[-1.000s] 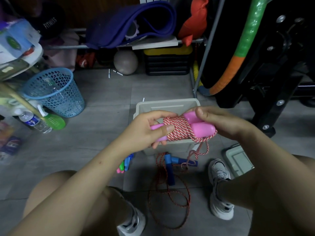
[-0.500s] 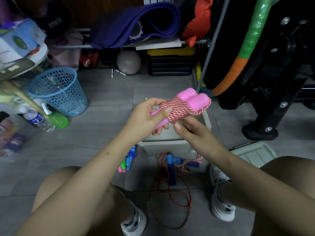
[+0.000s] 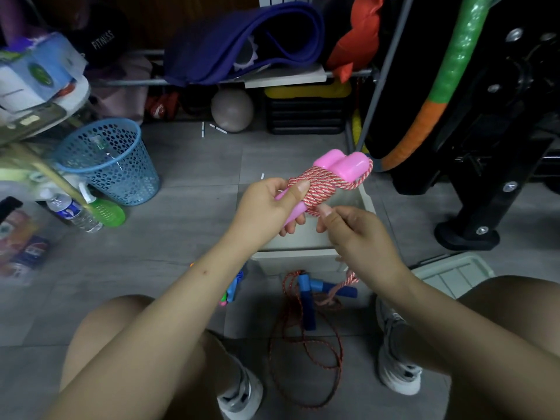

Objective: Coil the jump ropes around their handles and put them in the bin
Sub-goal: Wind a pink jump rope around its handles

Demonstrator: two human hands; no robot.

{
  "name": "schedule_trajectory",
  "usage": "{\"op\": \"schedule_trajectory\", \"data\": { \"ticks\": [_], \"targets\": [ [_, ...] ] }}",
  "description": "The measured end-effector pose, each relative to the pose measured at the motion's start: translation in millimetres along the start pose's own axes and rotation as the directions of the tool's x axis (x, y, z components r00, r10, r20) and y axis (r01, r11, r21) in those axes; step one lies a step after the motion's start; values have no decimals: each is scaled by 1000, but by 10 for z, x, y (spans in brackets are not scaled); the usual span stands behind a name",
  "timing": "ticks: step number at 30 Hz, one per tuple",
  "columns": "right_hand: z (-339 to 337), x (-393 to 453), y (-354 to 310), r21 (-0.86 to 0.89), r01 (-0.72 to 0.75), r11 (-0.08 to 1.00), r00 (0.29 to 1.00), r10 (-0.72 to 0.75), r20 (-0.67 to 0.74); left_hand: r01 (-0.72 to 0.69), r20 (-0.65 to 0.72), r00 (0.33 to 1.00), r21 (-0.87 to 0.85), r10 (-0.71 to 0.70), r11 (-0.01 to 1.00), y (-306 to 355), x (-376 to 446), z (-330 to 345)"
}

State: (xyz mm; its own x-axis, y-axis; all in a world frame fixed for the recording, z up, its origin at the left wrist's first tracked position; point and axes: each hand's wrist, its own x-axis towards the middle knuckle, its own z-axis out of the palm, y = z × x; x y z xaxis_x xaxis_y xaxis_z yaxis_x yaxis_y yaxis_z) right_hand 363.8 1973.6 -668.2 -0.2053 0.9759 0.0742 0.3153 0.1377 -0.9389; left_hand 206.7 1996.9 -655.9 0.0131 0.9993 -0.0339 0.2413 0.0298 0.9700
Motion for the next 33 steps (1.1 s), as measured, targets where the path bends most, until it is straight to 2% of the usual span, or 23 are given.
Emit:
{"op": "schedule_trajectory", "data": {
  "ticks": [3, 7, 9, 12, 14, 18, 20, 23, 30, 33],
  "targets": [
    [-71, -25, -28, -79, 138, 987, 990, -138, 0, -21, 15, 1000, 74, 20, 997, -15, 36, -43],
    [-238, 17, -20, -314, 304, 899, 952, -294, 79, -51, 175, 984, 178, 19, 983, -81, -15, -16],
    [-319, 58, -22, -458, 380, 804, 919, -385, 88, -64, 264, 964, 183, 14, 981, -94, -54, 18],
    [-391, 116, -42, -630, 475, 614, 827, -556, 81, -141, 354, 934, 244, 48, 959, -68, -88, 9],
    [-420, 156, -60, -654, 485, 580, 802, -593, 70, -175, 381, 923, 277, 59, 945, -53, -99, -5],
    [-422, 191, 19, -663, 543, 515, 748, -656, 103, -170, 341, 939, 327, 52, 930, -74, -108, -2],
    [-432, 195, 53, -647, 558, 520, 748, -653, 119, -115, 324, 946, 312, 8, 943, -89, -102, 6],
    [-426, 172, 41, -609, 546, 575, 767, -635, 88, -27, 274, 961, 194, -28, 981, -85, -103, 30],
    [-368, 154, -12, -608, 545, 577, 753, -656, 52, -73, 245, 969, 328, -11, 942, -38, -97, 45],
    [-386, 176, -21, -623, 535, 570, 755, -653, 51, -65, 255, 967, 277, -8, 959, -28, -93, 39]
  ]
}}
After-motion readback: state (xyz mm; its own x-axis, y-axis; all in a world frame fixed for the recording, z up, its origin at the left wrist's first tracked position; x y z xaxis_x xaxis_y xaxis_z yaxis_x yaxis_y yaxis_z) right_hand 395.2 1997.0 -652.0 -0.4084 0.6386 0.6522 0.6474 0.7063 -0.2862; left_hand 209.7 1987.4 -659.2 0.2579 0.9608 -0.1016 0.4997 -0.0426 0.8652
